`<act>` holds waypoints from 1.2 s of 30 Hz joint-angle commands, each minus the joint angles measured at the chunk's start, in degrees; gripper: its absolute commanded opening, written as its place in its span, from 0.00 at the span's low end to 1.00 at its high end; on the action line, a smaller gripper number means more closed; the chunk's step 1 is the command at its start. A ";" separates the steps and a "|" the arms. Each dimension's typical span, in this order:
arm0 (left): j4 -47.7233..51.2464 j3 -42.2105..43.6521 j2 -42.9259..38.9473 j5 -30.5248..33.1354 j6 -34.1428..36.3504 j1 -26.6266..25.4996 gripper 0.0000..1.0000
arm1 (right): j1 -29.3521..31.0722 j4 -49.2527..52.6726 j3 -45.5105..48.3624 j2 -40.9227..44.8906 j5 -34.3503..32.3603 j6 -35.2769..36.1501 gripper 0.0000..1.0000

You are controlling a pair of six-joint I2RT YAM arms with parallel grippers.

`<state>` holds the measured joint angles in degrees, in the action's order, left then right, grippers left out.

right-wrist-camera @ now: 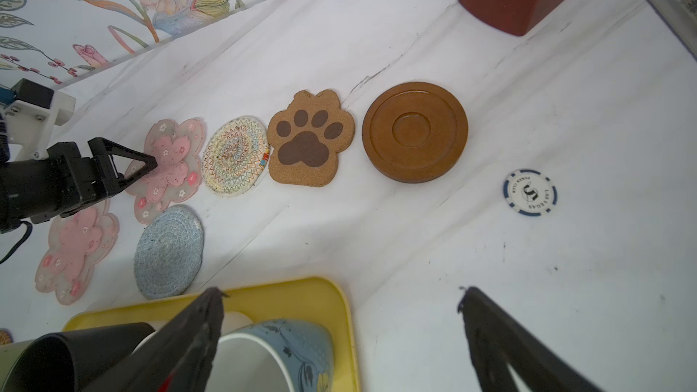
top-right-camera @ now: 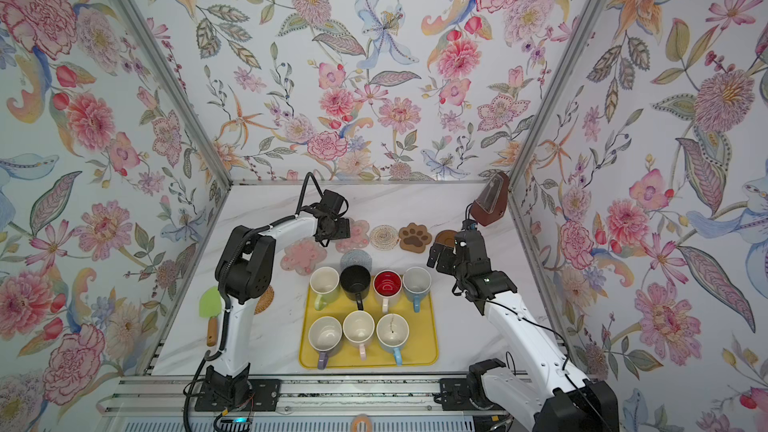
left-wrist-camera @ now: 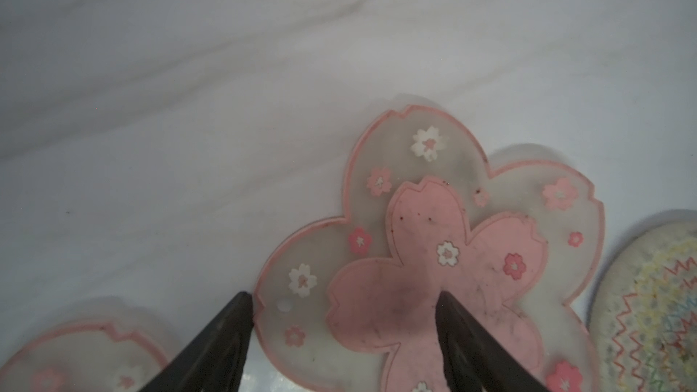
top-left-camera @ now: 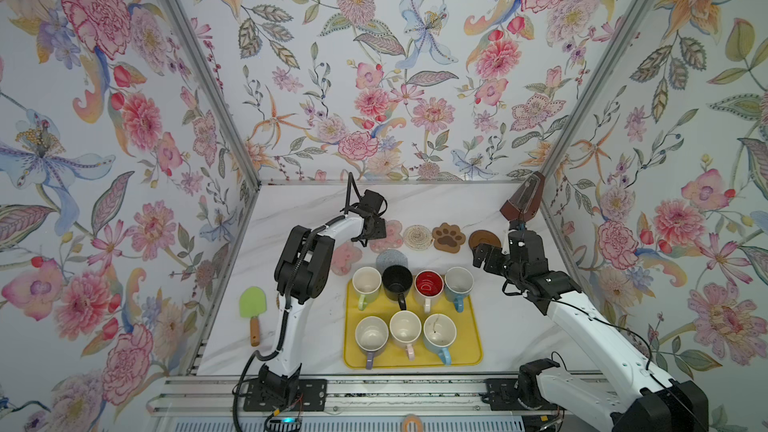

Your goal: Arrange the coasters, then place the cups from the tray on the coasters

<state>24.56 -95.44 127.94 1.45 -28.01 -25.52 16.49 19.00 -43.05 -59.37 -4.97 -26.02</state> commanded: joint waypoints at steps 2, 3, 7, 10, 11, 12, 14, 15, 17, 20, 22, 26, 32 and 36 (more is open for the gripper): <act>0.81 2.31 -2.73 -0.53 -0.90 -0.30 0.79 | 0.56 -0.44 -0.10 -0.19 -0.10 -0.88 0.99; 0.60 2.68 -3.21 -0.40 -0.91 -0.31 0.79 | 0.61 -0.39 -0.11 -0.26 -0.12 -0.89 0.99; 0.17 3.79 -6.72 1.48 -0.60 -0.03 0.80 | 0.69 -0.43 -0.43 -0.30 -0.12 -0.88 0.99; -2.08 5.84 -11.51 1.70 -0.53 0.53 0.82 | 0.80 -0.10 -0.95 -0.18 -0.27 -0.69 0.99; -3.16 6.86 -13.79 1.64 -0.43 0.98 0.83 | 0.74 0.06 -1.19 -0.17 -0.26 -0.68 0.99; -3.58 7.52 -15.60 1.93 -0.30 1.30 0.84 | 0.77 0.20 -1.32 -0.12 -0.28 -0.60 0.99; -3.32 9.55 -20.13 3.80 0.05 1.95 0.85 | 0.82 0.58 -1.93 -0.02 -0.34 -0.46 0.99; -3.29 10.99 -22.32 4.43 0.29 2.27 0.86 | 0.95 0.69 -2.08 -0.04 -0.40 -0.52 0.99; -3.20 15.84 -27.58 6.30 0.50 2.85 0.87 | 1.11 0.64 -2.21 0.05 -0.48 -0.61 0.99; -3.23 25.09 -35.45 7.80 -0.04 4.49 0.88 | 1.48 0.21 -2.30 -0.30 -0.40 -0.87 0.99; -3.36 31.15 -41.33 7.78 -0.63 5.96 0.88 | 1.69 -0.28 -2.35 -0.69 -0.50 -1.13 0.99; -2.75 40.59 -49.22 8.57 -0.99 8.63 0.89 | 2.32 -0.79 -2.74 -1.87 -0.32 -1.35 0.99; -3.27 46.34 -51.58 7.05 -1.17 10.81 0.89 | 3.43 -1.93 -3.05 -3.47 -0.10 -2.22 0.99; -4.60 45.90 -48.57 6.29 -0.93 10.84 0.89 | 4.29 -1.99 -3.65 -4.60 -0.59 -2.36 0.99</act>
<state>21.06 -49.45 77.89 7.92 -28.60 -14.98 20.25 17.76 -44.73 -63.42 -4.99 -27.51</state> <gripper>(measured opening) 0.892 0.992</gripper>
